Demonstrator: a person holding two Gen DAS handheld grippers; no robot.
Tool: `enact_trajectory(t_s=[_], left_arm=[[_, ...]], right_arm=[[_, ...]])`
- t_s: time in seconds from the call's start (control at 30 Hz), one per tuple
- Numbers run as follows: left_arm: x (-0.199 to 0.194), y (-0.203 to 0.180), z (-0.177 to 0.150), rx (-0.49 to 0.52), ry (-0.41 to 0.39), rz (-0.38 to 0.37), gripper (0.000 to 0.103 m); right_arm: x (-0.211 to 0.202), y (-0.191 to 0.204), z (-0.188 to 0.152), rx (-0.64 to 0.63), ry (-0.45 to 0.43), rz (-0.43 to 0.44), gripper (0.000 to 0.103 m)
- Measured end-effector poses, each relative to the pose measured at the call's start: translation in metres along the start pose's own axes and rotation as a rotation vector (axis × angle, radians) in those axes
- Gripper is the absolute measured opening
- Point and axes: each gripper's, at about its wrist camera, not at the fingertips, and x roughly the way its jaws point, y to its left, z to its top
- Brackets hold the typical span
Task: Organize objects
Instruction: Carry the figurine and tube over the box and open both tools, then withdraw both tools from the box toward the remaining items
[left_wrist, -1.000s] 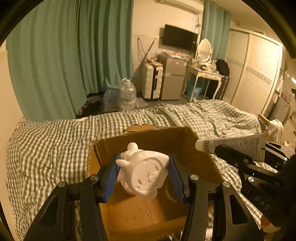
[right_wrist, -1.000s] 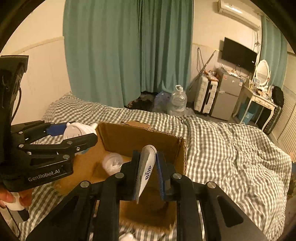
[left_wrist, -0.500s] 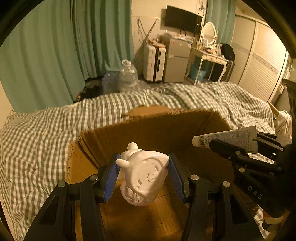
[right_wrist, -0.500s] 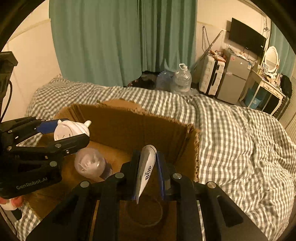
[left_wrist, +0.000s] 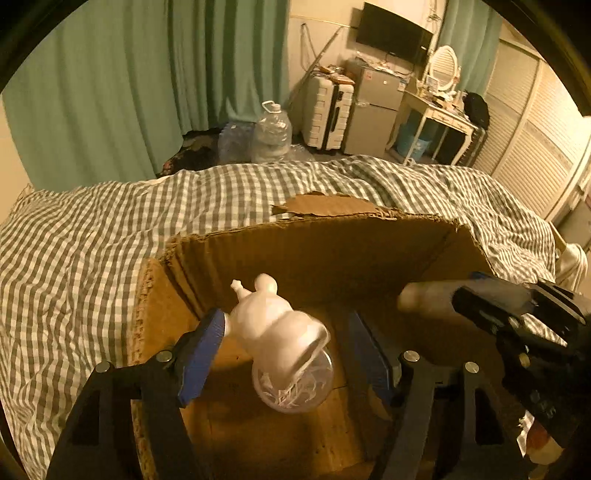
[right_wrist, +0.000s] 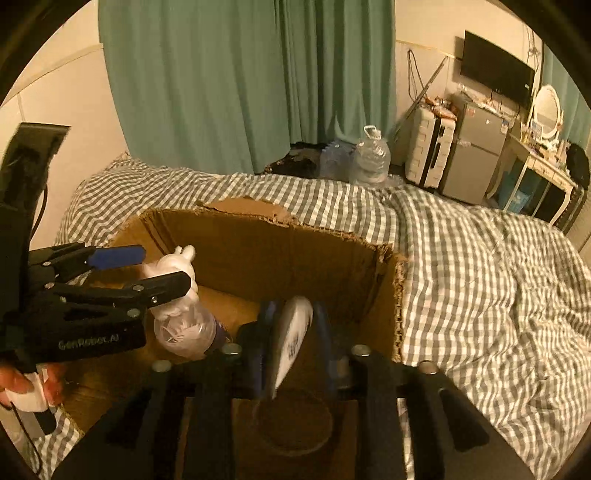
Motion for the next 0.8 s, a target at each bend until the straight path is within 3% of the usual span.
enact_trajectory(t_s=[0.07, 0.1, 0.13, 0.37, 0.67, 0.8], left_arm=[[-0.005, 0.004, 0.002, -0.007, -0.002, 0.007, 0.073], [-0.01, 0.005, 0.003, -0.011, -0.007, 0.011, 0.074], [-0.018, 0.006, 0.003, -0.017, -0.017, 0.015, 0.074], [-0.083, -0.005, 0.005, -0.002, -0.131, 0.044, 0.085], [-0.199, -0.027, -0.007, 0.037, -0.309, 0.072, 0.096], [-0.252, -0.04, -0.023, 0.058, -0.396, 0.104, 0.101]], right_arm=[[-0.009, 0.001, 0.001, -0.005, -0.012, -0.007, 0.047], [-0.015, 0.0, 0.002, -0.004, -0.025, -0.012, 0.061], [-0.022, 0.001, 0.002, -0.003, -0.037, -0.013, 0.065], [-0.081, 0.012, 0.006, -0.013, -0.106, -0.044, 0.076], [-0.194, 0.044, -0.005, -0.049, -0.25, -0.09, 0.083], [-0.248, 0.06, -0.018, -0.061, -0.321, -0.095, 0.091]])
